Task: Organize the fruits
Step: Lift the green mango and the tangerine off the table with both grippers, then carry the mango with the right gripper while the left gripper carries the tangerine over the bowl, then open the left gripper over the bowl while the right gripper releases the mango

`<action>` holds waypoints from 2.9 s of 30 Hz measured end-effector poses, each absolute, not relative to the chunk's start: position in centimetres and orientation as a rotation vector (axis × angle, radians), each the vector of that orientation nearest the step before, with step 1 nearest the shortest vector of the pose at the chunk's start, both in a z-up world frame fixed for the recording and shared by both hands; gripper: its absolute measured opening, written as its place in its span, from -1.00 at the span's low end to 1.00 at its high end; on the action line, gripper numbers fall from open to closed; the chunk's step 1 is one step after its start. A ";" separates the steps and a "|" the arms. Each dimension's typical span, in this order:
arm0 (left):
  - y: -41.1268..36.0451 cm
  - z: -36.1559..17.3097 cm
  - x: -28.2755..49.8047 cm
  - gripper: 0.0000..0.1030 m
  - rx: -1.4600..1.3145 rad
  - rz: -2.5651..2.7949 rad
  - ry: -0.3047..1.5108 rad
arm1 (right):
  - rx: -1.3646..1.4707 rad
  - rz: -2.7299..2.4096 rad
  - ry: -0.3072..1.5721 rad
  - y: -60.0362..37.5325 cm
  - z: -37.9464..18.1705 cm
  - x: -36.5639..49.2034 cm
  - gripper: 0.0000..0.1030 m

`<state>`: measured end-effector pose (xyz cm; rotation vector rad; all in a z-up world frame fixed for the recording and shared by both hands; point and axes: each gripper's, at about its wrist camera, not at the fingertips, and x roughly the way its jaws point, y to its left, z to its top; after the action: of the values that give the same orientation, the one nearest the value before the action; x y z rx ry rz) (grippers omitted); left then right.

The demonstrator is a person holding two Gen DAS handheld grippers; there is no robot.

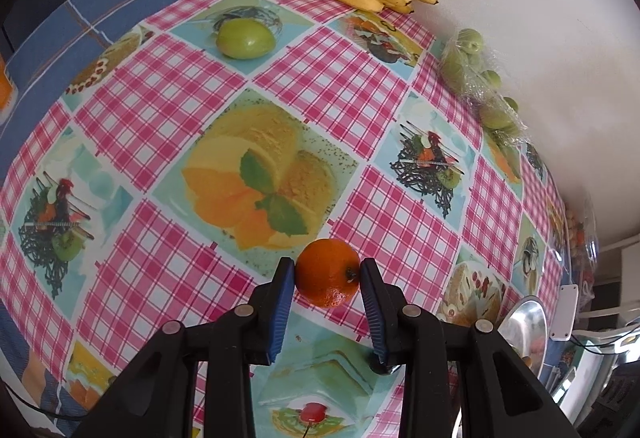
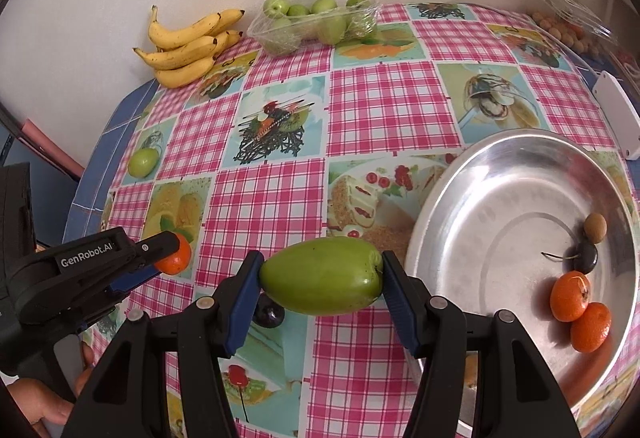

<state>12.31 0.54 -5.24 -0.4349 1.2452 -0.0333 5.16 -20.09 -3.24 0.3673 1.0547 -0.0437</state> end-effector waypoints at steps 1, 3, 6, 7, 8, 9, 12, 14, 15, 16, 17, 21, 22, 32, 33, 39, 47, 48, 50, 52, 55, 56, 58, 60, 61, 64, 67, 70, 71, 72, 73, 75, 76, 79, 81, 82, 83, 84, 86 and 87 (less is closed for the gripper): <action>0.3 -5.0 12.3 -0.31 -0.425 -0.037 1.238 | 0.377 -0.045 1.050 -20.4 -3.0 5.0 0.17; -0.1 -4.5 12.2 -0.31 -0.408 -0.046 1.225 | 0.394 -0.048 1.042 -21.0 -2.7 4.7 0.17; -0.8 -4.0 12.0 -0.31 -0.388 -0.063 1.212 | 0.412 -0.064 1.035 -21.9 -2.4 4.3 0.17; -1.0 -3.8 11.8 -0.31 -0.382 -0.069 1.209 | 0.419 -0.071 1.035 -22.3 -2.4 4.1 0.17; -1.3 -3.7 11.7 -0.31 -0.376 -0.075 1.207 | 0.427 -0.079 1.034 -22.7 -2.3 3.9 0.17; -1.6 -3.6 11.6 -0.31 -0.373 -0.081 1.205 | 0.437 -0.087 1.034 -23.2 -2.3 3.7 0.17; -2.4 -3.4 11.4 -0.31 -0.357 -0.096 1.203 | 0.466 -0.106 1.028 -24.5 -2.2 3.2 0.17; -3.0 -3.3 11.1 -0.31 -0.346 -0.108 1.202 | 0.485 -0.123 1.021 -25.5 -2.2 2.7 0.17; -3.4 -3.3 11.0 -0.31 -0.338 -0.113 1.202 | 0.496 -0.132 1.017 -26.0 -2.2 2.4 0.17; -3.8 -3.2 10.9 -0.31 -0.330 -0.118 1.202 | 0.507 -0.140 1.014 -26.4 -2.2 2.2 0.17; -4.2 -3.2 10.7 -0.31 -0.320 -0.125 1.202 | 0.522 -0.149 1.011 -27.0 -2.2 1.9 0.17; -6.0 -2.9 10.1 -0.31 -0.278 -0.159 1.197 | 0.565 -0.184 1.003 -29.0 -2.3 1.0 0.17; -6.5 -2.8 9.9 -0.31 -0.266 -0.169 1.196 | 0.575 -0.195 1.001 -29.6 -2.3 0.8 0.17; -12.4 -2.5 7.4 -0.31 -0.125 -0.304 1.186 | 0.678 -0.275 0.982 -34.1 -2.9 -1.3 0.17; -13.0 -2.6 7.2 -0.31 -0.110 -0.318 1.185 | 0.683 -0.279 0.980 -34.4 -2.9 -1.5 0.17; -16.2 -2.6 5.5 -0.31 -0.017 -0.395 1.169 | 0.702 -0.305 0.961 -35.9 -2.8 -2.5 0.17; -18.3 -3.1 4.4 -0.30 0.033 -0.434 1.174 | 0.702 -0.301 0.944 -36.3 -2.5 -2.8 0.18; -18.4 -3.2 4.4 -0.30 0.038 -0.436 1.175 | 0.701 -0.296 0.945 -36.1 -2.6 -2.7 0.18; -18.6 -3.4 4.3 -0.30 0.046 -0.438 1.175 | 0.700 -0.282 0.952 -35.9 -2.9 -2.4 0.18; -18.8 -3.6 4.3 -0.30 0.049 -0.441 1.177 | 0.691 -0.273 0.956 -35.6 -3.1 -2.2 0.18; -19.0 -3.9 4.4 -0.30 0.050 -0.446 1.175 | 0.676 -0.258 0.960 -35.1 -3.3 -1.7 0.18; -19.0 -3.9 4.4 -0.30 0.054 -0.446 1.171 | 0.672 -0.251 0.963 -34.9 -3.4 -1.6 0.18; -19.1 -4.0 4.4 -0.30 0.053 -0.448 1.168 | 0.662 -0.240 0.970 -34.5 -3.6 -1.3 0.18; -19.2 -4.0 4.4 -0.30 0.054 -0.448 1.165 | 0.650 -0.229 0.976 -34.1 -3.8 -0.9 0.18; -19.2 -4.0 4.4 -0.30 0.057 -0.450 1.163 | 0.642 -0.225 0.980 -33.9 -3.9 -0.8 0.18; -19.4 -4.1 4.4 -0.30 0.056 -0.457 1.166 | 0.623 -0.222 0.989 -33.6 -4.2 -0.4 0.18; -19.5 -4.0 4.3 -0.31 0.057 -0.471 1.157 | 0.620 -0.216 1.002 -33.4 -4.6 -0.2 0.18; -19.7 -4.1 4.2 -0.33 0.079 -0.467 1.153 | 0.620 -0.219 1.019 -33.3 -5.2 0.0 0.18; -19.7 -4.2 4.3 -0.33 0.075 -0.467 1.160 | 0.624 -0.217 1.023 -33.3 -5.3 0.0 0.18; -19.7 -4.3 4.3 -0.33 0.072 -0.466 1.166 | 0.627 -0.216 1.027 -33.4 -5.5 0.0 0.18; -19.6 -4.4 4.3 -0.33 0.072 -0.464 1.170 | 0.629 -0.215 1.031 -33.4 -5.6 0.0 0.18; -19.6 -4.4 4.4 -0.33 0.073 -0.460 1.168 | 0.628 -0.215 1.033 -33.3 -5.6 0.1 0.18; -19.6 -4.3 4.4 -0.33 0.076 -0.460 1.165 | 0.627 -0.214 1.033 -33.2 -5.6 0.1 0.18; -19.6 -4.3 4.3 -0.33 0.082 -0.457 1.162 | 0.630 -0.215 1.034 -33.2 -5.6 0.1 0.19; -19.5 -4.3 4.4 -0.33 0.076 -0.454 1.164 | 0.632 -0.216 1.032 -33.3 -5.6 0.1 0.19; -19.5 -4.3 4.4 -0.33 0.077 -0.451 1.161 | 0.630 -0.216 1.033 -33.3 -5.6 0.2 0.19; -19.4 -4.2 4.4 -0.33 0.077 -0.448 1.159 | 0.630 -0.216 1.033 -33.3 -5.5 0.2 0.19; -19.3 -4.2 4.5 -0.33 0.075 -0.447 1.158 | 0.629 -0.217 1.032 -33.3 -5.5 0.2 0.19; -19.2 -3.9 4.5 -0.32 0.069 -0.449 1.154 | 0.621 -0.221 1.026 -33.2 -5.2 0.1 0.19; -19.2 -3.8 4.5 -0.29 0.067 -0.450 1.151 | 0.614 -0.224 1.021 -33.2 -5.0 0.1 0.19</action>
<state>4.52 -19.22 -3.83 0.0670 1.1507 -0.4502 0.09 -33.23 -4.96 0.6135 1.0209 -0.2239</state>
